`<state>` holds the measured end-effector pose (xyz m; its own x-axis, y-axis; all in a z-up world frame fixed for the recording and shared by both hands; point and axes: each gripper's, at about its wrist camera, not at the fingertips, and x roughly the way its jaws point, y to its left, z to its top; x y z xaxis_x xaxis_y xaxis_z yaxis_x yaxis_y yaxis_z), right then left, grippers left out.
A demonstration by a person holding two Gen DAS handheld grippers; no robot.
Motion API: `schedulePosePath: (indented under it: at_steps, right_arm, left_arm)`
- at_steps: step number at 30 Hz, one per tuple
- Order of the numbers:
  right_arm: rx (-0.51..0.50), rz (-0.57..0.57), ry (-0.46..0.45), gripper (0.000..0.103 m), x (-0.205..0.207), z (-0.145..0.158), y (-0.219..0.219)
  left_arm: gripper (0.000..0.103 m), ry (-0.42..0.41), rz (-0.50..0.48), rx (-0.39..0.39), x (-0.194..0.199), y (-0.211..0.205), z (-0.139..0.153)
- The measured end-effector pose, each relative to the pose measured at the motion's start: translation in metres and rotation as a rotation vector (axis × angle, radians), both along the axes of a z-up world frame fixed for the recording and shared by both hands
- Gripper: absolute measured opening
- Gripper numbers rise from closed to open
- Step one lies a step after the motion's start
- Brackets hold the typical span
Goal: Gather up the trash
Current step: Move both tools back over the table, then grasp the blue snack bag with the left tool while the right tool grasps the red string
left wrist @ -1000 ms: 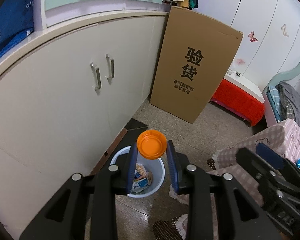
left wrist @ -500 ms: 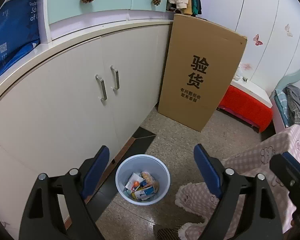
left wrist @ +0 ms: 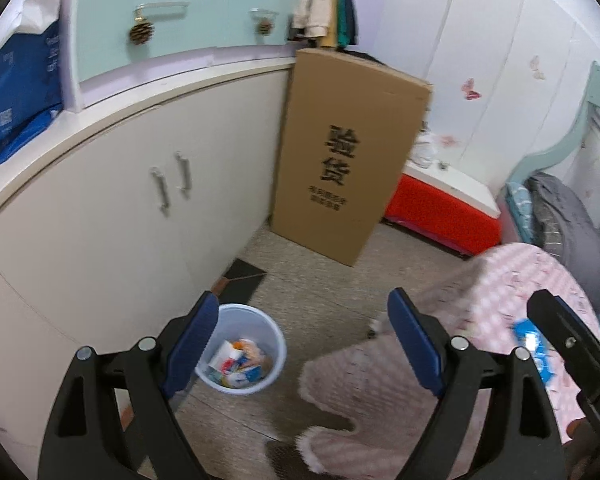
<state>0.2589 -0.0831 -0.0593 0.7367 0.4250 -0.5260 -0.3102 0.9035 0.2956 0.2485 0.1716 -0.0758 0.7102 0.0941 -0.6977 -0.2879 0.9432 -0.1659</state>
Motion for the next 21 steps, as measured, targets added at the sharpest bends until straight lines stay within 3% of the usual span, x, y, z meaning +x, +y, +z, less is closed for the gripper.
schedulePosePath:
  at_steps: [9,14,21]
  right_arm:
    - [-0.027,-0.169,0.014,0.076,-0.009,0.0,-0.117]
    - [-0.021,-0.229,0.102,0.076,-0.002,-0.018,-0.177]
    - [-0.02,-0.243,0.211,0.069,0.011,-0.043,-0.21]
  left_arm:
    - [0.085,0.038,-0.199,-0.013,0.007,-0.12,0.005]
    - [0.087,0.081,-0.308,-0.017,0.02,-0.186,-0.005]
    - [0.087,0.178,-0.366,-0.027,0.046,-0.238,-0.031]
